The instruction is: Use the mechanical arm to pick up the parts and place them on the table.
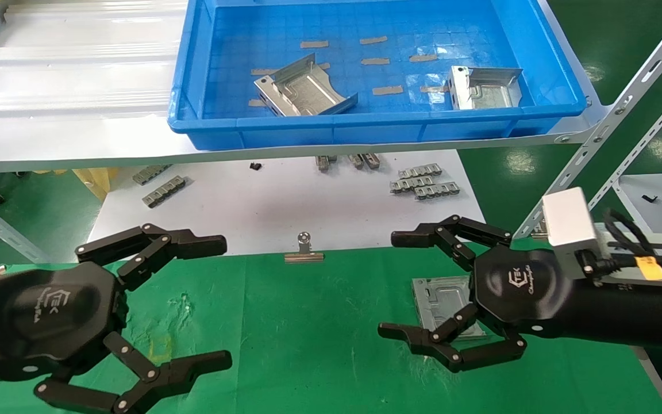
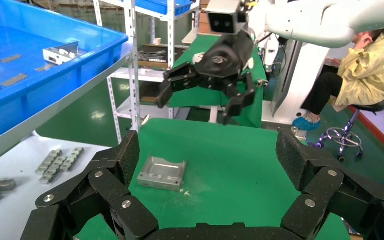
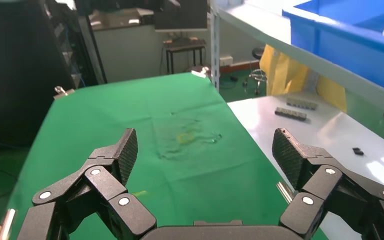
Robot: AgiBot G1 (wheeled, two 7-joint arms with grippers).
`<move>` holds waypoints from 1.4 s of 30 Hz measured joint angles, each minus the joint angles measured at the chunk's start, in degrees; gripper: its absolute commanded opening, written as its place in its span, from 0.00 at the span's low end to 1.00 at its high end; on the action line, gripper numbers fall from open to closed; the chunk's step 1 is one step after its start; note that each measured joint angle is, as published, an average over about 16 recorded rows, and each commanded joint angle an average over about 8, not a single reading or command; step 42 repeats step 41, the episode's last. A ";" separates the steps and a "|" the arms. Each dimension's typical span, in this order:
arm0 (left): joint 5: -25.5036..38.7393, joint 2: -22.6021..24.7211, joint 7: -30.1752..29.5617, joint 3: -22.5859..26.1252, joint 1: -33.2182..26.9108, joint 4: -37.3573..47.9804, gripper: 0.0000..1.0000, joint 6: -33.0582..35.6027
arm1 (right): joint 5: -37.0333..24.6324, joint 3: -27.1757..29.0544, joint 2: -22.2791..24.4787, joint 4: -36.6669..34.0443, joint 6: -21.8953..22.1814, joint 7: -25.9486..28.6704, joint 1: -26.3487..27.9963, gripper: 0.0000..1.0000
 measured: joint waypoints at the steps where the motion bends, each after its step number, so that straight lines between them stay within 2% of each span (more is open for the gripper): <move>1: 0.00 0.00 0.00 0.00 0.00 0.00 1.00 0.00 | 0.16 0.83 0.28 1.06 0.11 0.64 -0.69 1.00; 14: 0.00 0.00 0.00 0.00 0.00 0.00 1.00 0.00 | 2.28 11.56 3.82 14.70 1.52 8.84 -9.58 1.00; 21: -0.01 0.00 0.00 0.00 0.01 0.01 1.00 -0.01 | 3.10 15.51 5.13 19.70 2.01 11.67 -12.85 1.00; 42: -0.02 -0.01 0.00 0.00 0.01 0.01 1.00 -0.02 | 3.27 16.01 5.32 20.32 2.15 12.03 -13.32 1.00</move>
